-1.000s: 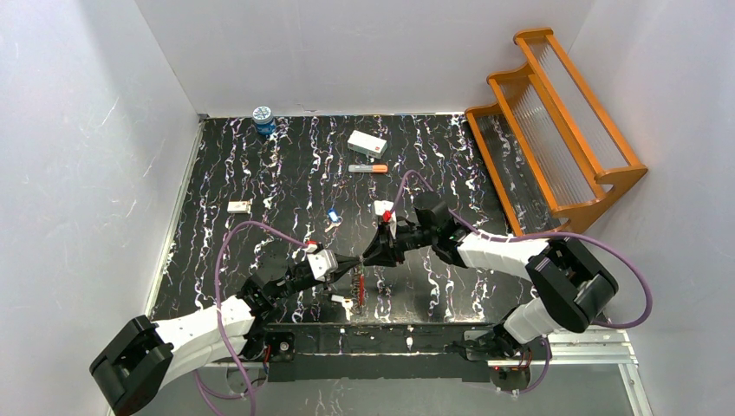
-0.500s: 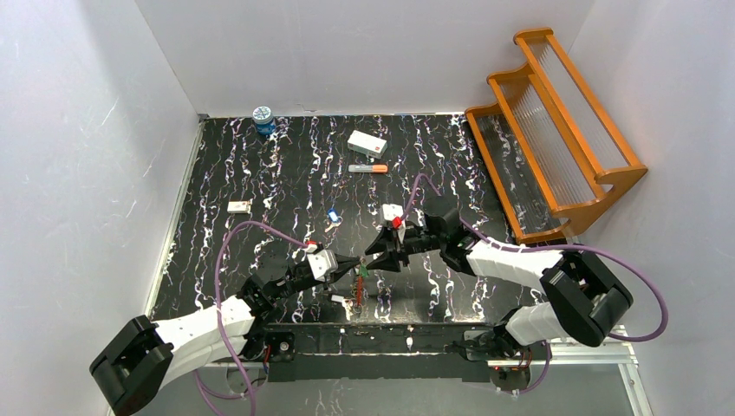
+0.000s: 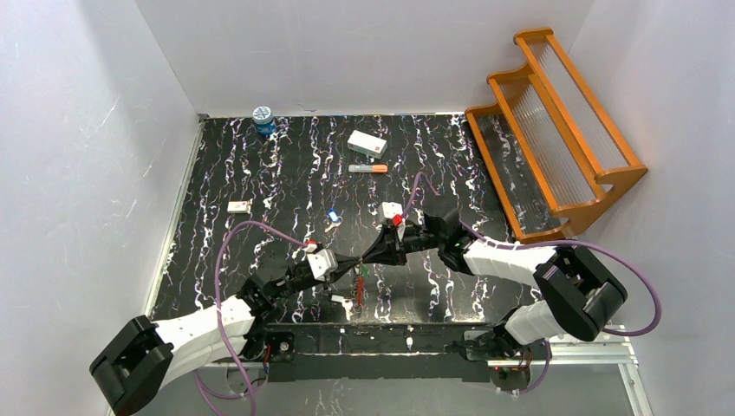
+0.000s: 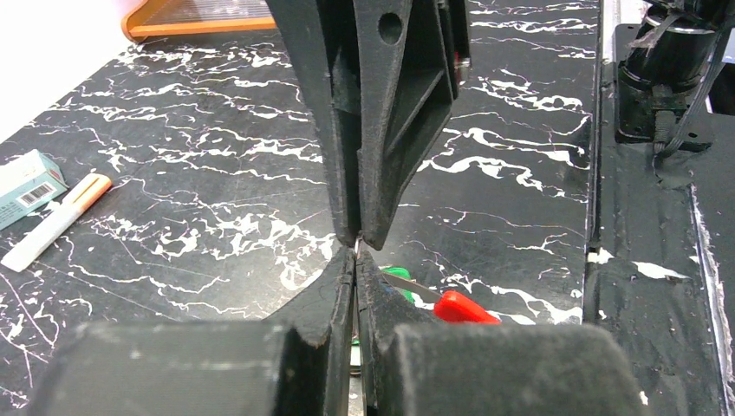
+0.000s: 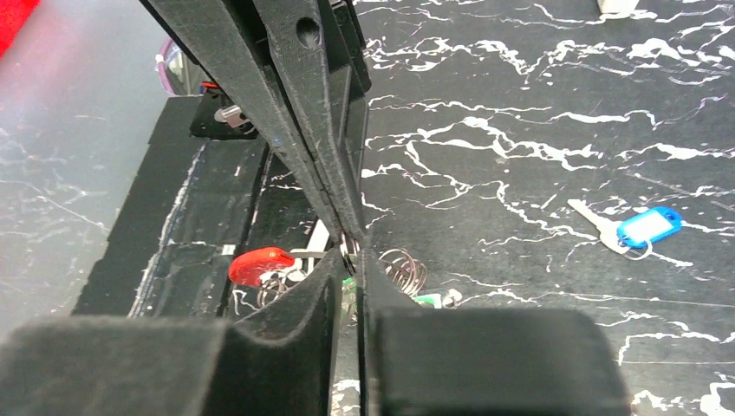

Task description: Put the keys on the keyring

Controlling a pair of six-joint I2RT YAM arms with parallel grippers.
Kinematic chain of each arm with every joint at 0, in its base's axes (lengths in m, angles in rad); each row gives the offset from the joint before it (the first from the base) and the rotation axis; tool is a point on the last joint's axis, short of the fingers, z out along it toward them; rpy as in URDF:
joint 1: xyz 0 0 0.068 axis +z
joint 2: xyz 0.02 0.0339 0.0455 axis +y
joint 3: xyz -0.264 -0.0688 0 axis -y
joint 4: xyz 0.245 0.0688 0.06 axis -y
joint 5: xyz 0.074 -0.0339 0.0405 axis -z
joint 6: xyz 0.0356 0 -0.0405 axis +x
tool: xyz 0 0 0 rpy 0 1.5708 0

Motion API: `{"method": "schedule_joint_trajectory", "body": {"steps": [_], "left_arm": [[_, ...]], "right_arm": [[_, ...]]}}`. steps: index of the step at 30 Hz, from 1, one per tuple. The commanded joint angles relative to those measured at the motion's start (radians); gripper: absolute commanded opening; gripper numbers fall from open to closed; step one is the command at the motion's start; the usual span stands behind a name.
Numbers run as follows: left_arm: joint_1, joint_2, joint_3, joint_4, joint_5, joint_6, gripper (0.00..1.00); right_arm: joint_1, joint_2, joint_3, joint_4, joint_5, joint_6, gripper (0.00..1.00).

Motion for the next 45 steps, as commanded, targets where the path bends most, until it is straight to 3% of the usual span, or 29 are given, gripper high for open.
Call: {"method": "schedule_joint_trajectory", "body": {"steps": [1, 3, 8, 14, 20, 33, 45], "left_arm": [[-0.003, -0.005, 0.004, 0.050, 0.018, -0.003, 0.00], [-0.004, -0.005, 0.004, 0.050, 0.018, -0.003, 0.00], [-0.004, -0.003, 0.004, 0.050, 0.009, 0.000, 0.00], [-0.003, 0.009, 0.006, 0.048, -0.012, 0.009, 0.22], [-0.004, 0.027, 0.026, 0.018, -0.012, 0.039, 0.31], [-0.005, 0.164, 0.118, -0.107, 0.078, 0.109, 0.32], [-0.012, 0.263, 0.141, -0.119, 0.089, 0.123, 0.32]], "right_arm": [[0.002, 0.009, 0.018, 0.074, -0.032, 0.017, 0.10], [0.001, 0.009, 0.017, 0.062, -0.028, 0.011, 0.01], [0.002, -0.010, 0.030, -0.041, 0.004, -0.049, 0.01], [0.002, -0.048, 0.056, -0.241, 0.086, -0.150, 0.01], [0.003, -0.045, 0.152, -0.541, 0.200, -0.253, 0.01], [0.041, 0.027, 0.261, -0.758, 0.287, -0.319, 0.01], [0.056, 0.075, 0.309, -0.786, 0.225, -0.332, 0.01]]}}
